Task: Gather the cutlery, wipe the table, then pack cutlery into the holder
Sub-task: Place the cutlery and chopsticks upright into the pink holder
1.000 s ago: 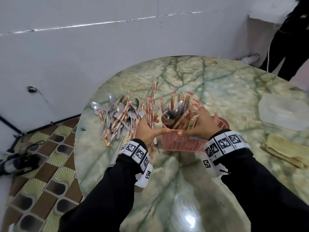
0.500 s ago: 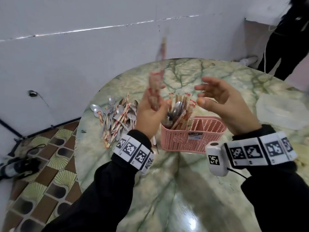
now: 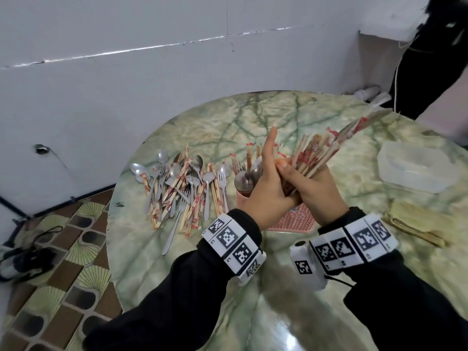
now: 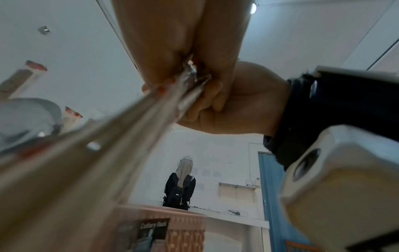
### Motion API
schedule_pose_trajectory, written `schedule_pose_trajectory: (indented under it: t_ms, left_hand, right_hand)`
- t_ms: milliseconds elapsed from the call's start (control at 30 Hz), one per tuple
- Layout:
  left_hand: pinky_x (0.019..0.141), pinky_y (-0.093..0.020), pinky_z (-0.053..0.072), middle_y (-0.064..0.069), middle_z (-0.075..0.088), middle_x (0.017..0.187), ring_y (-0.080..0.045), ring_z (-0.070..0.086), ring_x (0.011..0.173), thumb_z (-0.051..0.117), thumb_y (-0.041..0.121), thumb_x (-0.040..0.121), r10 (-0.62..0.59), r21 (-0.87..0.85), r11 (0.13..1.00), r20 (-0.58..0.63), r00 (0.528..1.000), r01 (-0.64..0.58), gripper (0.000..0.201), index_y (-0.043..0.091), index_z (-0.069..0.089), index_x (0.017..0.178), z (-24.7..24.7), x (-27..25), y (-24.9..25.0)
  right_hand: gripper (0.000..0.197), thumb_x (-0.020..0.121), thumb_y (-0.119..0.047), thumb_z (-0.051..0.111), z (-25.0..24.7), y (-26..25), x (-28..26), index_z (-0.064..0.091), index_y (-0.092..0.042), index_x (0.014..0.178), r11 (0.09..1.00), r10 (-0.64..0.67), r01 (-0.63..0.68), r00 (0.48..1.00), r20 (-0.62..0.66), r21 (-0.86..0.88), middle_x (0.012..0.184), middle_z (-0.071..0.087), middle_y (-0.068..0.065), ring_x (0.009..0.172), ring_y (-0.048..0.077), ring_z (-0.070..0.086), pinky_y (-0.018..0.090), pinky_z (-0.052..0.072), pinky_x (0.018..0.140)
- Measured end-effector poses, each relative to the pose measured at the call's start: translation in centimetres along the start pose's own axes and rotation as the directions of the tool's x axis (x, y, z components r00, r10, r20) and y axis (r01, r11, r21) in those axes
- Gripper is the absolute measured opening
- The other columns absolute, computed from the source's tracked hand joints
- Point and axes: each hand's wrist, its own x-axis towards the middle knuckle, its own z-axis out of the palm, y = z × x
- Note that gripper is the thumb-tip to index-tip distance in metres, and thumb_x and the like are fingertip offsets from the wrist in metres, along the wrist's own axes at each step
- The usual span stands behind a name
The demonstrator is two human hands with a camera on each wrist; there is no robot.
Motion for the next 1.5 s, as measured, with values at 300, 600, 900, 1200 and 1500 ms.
schedule_pose_trajectory:
  t_ms: [300,600,900,1200,1500]
  left_hand:
    - [0.066,-0.023,0.048,0.011,0.051,0.075,-0.001,0.051,0.065,0.057,0.013,0.086,0.139,-0.144,0.967,-0.397,0.907,-0.211,0.018,0.021,0.048,0.100,0.9,3.0,3.6]
    - [0.077,-0.033,0.048,0.017,0.049,0.082,-0.009,0.052,0.074,0.056,0.010,0.090,0.218,-0.073,0.960,-0.414,0.884,-0.271,0.023,0.013,0.049,0.111,4.3,5.6,3.4]
    - [0.066,-0.025,0.051,0.014,0.052,0.073,-0.005,0.054,0.064,0.059,0.019,0.089,0.207,0.157,0.976,-0.446,0.871,-0.152,0.016,0.011,0.050,0.100,5.0,6.6,-0.5]
    - [0.074,-0.027,0.047,0.016,0.053,0.078,-0.010,0.055,0.077,0.060,0.021,0.089,0.060,0.179,0.983,-0.466,0.883,0.027,0.021,0.009,0.053,0.104,6.4,6.3,-4.2]
    - [0.073,-0.015,0.042,0.014,0.053,0.081,-0.001,0.052,0.076,0.058,0.013,0.089,-0.081,0.137,0.980,-0.397,0.914,0.146,0.019,0.009,0.052,0.107,5.9,5.9,-6.1]
  right_hand:
    - [0.066,0.052,-0.062,0.078,-7.2,-2.3,2.0,0.063,-0.025,0.104,0.992,-0.107,0.112,0.991,-0.086,0.052,0.098,0.072,-0.009,0.102,0.009,0.063,0.016,0.047,0.086]
    - [0.074,0.075,-0.006,0.073,-13.3,5.0,1.0,0.038,-0.017,0.139,0.793,0.303,-0.279,0.952,-0.047,-0.541,0.138,0.046,0.009,0.131,0.023,0.040,0.034,0.032,0.105]
    - [0.070,0.079,-0.010,0.071,-13.1,8.2,1.0,0.037,-0.006,0.140,0.813,0.343,-0.292,0.939,0.008,-0.503,0.135,0.048,0.010,0.107,0.019,0.052,0.010,0.040,0.069]
    - [0.069,0.078,-0.012,0.072,-13.8,9.3,1.1,0.039,-0.010,0.139,0.836,0.324,-0.268,0.945,0.036,-0.479,0.134,0.050,0.007,0.105,0.017,0.054,0.012,0.039,0.068]
    - [0.068,0.077,-0.014,0.072,-14.2,9.9,1.2,0.040,-0.014,0.138,0.856,0.308,-0.250,0.949,0.059,-0.452,0.133,0.050,0.006,0.103,0.019,0.055,0.018,0.042,0.071]
